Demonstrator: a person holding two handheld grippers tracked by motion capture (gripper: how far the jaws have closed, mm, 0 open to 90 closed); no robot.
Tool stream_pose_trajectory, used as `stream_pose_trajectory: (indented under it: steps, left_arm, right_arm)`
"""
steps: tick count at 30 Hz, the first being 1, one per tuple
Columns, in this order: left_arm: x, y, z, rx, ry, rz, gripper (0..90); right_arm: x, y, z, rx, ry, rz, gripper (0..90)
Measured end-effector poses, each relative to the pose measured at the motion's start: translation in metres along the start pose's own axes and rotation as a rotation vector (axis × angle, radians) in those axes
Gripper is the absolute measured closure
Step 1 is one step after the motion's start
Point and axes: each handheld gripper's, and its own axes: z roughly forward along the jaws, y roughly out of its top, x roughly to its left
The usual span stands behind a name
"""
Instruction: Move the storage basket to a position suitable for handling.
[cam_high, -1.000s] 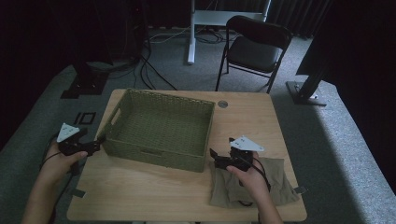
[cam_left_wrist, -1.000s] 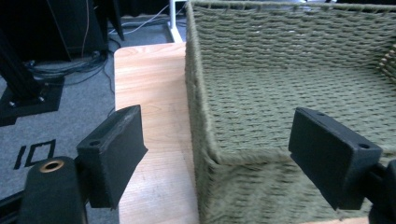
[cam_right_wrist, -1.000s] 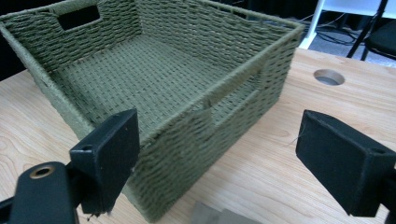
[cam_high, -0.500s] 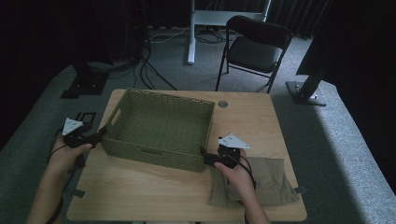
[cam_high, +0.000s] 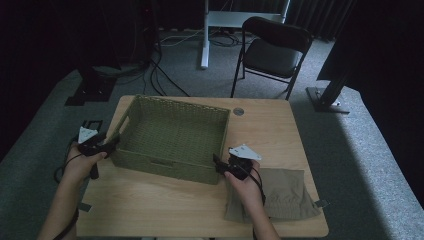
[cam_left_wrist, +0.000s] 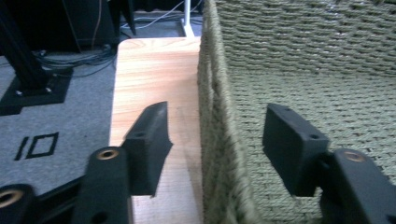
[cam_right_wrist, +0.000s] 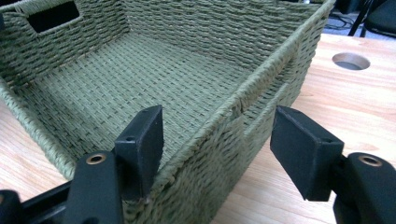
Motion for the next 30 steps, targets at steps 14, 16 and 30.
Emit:
stream_pose_trajectory:
  steps: [14,16,30]
  left_arm:
    - [-0.012,0.002,0.004,0.013,0.008,0.035,69.3]
    - [-0.012,0.001,0.004,0.009,0.021,0.013,71.2]
    - [-0.015,-0.005,-0.008,0.011,0.054,-0.019,82.1]
  right_arm:
    - [0.018,0.000,0.008,0.048,-0.064,-0.005,60.6]
    - [0.021,0.001,0.009,0.053,-0.088,-0.007,61.9]
    - [0.018,0.003,0.012,0.058,-0.115,-0.010,66.7]
